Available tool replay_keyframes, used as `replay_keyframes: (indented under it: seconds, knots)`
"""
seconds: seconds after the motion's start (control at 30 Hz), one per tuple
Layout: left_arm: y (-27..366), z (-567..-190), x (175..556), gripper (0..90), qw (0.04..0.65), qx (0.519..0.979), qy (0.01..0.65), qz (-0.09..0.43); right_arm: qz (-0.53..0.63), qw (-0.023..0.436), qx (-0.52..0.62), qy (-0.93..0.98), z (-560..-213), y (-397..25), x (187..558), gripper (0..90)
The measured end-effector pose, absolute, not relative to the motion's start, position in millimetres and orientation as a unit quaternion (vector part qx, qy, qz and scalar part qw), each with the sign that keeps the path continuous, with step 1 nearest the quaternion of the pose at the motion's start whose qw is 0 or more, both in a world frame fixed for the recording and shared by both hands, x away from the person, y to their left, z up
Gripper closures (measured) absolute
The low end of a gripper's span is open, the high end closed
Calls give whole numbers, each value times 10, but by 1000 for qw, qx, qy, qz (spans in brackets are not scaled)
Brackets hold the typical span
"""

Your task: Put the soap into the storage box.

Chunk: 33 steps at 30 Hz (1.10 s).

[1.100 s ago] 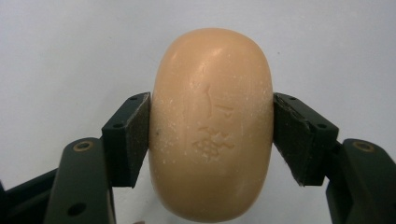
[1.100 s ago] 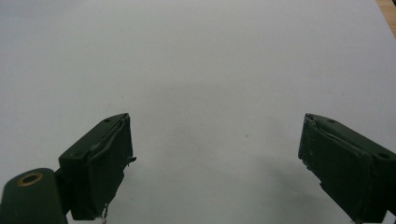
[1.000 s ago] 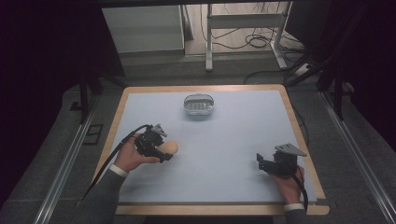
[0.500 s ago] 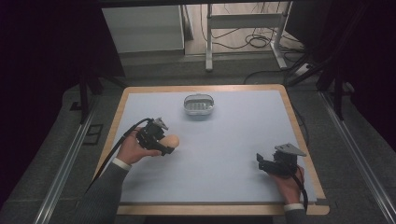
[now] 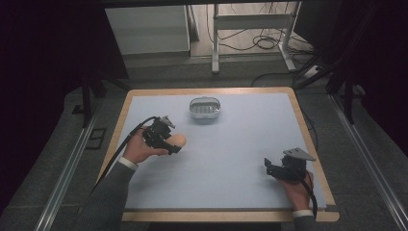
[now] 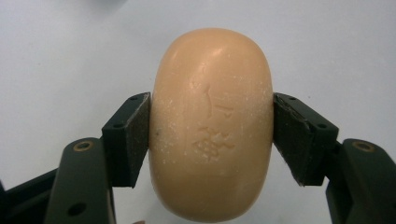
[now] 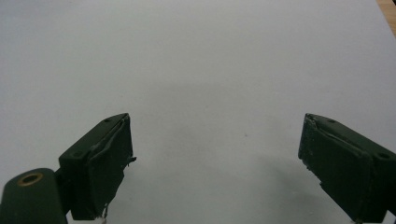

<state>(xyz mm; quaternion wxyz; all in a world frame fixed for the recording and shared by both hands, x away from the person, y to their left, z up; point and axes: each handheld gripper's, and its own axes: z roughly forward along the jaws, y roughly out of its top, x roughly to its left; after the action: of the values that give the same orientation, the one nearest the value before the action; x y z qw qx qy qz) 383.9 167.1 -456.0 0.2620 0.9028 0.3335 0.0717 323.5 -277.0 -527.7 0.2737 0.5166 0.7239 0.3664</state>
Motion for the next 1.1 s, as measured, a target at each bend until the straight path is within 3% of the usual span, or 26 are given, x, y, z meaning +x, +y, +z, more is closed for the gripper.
replay_keyframes:
  seconds: [1.1]
  knots:
    - [1506,-4437,4408,326,253,905,333,79,366,274,516,724,-5279,-2770,3238,101]
